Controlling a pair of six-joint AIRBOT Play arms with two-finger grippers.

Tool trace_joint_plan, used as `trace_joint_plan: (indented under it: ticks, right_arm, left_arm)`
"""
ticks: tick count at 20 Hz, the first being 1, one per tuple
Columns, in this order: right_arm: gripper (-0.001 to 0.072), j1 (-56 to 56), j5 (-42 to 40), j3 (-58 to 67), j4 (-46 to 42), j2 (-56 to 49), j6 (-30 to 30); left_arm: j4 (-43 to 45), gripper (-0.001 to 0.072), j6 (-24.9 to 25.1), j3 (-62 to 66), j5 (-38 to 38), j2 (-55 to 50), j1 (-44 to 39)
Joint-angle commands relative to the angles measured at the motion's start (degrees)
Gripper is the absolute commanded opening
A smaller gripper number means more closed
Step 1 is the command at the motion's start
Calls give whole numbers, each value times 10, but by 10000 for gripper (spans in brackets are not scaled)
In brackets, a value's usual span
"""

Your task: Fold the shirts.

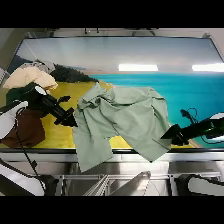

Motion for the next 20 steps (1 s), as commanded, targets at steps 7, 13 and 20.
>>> trace_joint_plan:
  ticks: [7,13,20]
  right_arm:
    - [482,65,41,7,-13,12,-4]
    - [481,91,48,3,-31,12,-10]
    - [480,187,-13,-7,-59,12,-2]
  left_arm:
    - [-141,28,76,4,5,36,62]
    - [-180,28,84,1,1,62,179]
    - [-181,29,118,-19,4,59,172]
